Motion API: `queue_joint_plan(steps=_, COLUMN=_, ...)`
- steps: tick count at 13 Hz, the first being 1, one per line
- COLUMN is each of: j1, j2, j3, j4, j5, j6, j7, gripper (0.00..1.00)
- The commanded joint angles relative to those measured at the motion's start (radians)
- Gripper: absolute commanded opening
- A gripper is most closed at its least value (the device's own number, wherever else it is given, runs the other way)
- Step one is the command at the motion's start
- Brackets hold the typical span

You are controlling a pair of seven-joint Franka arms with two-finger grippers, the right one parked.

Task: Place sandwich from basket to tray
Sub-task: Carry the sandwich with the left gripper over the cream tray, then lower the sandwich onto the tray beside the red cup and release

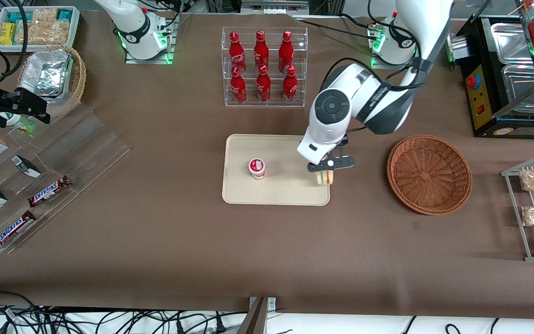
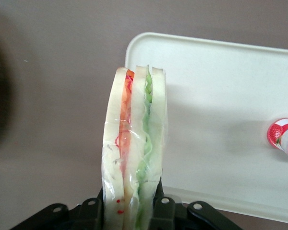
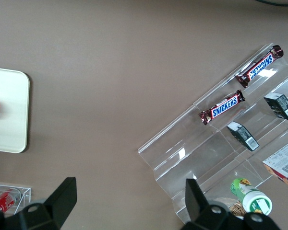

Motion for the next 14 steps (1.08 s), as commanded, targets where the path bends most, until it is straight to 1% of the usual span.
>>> queue_joint_plan(steps=1, j1=-0.041, j2=0.038, j3=0.004, j4=0.024, j5=0.071, j6=0.002, j7=-0.057, gripper=0.35)
queue_joint_plan(steps=2, j1=-0.059, j2=0.054, j3=0.004, j4=0.024, j5=0.097, j6=0.010, j7=-0.092, gripper=0.35)
queue_joint_plan(steps=4, j1=-0.080, j2=0.088, j3=0.006, j4=0.021, j5=0.122, j6=0.079, j7=-0.155, gripper=0.35)
queue_joint_plan(steps=5, j1=-0.094, j2=0.098, j3=0.006, j4=0.021, j5=0.142, j6=0.082, j7=-0.175, gripper=0.35)
queue_joint_plan(steps=6, j1=-0.096, j2=0.104, j3=0.004, j4=0.021, j5=0.156, j6=0.083, j7=-0.184, gripper=0.35)
queue_joint_plan(steps=9, j1=-0.107, j2=0.136, j3=0.007, j4=0.021, j5=0.165, j6=0.146, j7=-0.207, gripper=0.35)
queue_joint_plan(steps=11, j1=-0.111, j2=0.147, j3=0.007, j4=0.023, j5=0.214, j6=0.159, j7=-0.247, gripper=0.35)
queue_joint_plan(steps=14, j1=-0.111, j2=0.170, j3=0.007, j4=0.030, j5=0.232, j6=0.169, j7=-0.256, gripper=0.35)
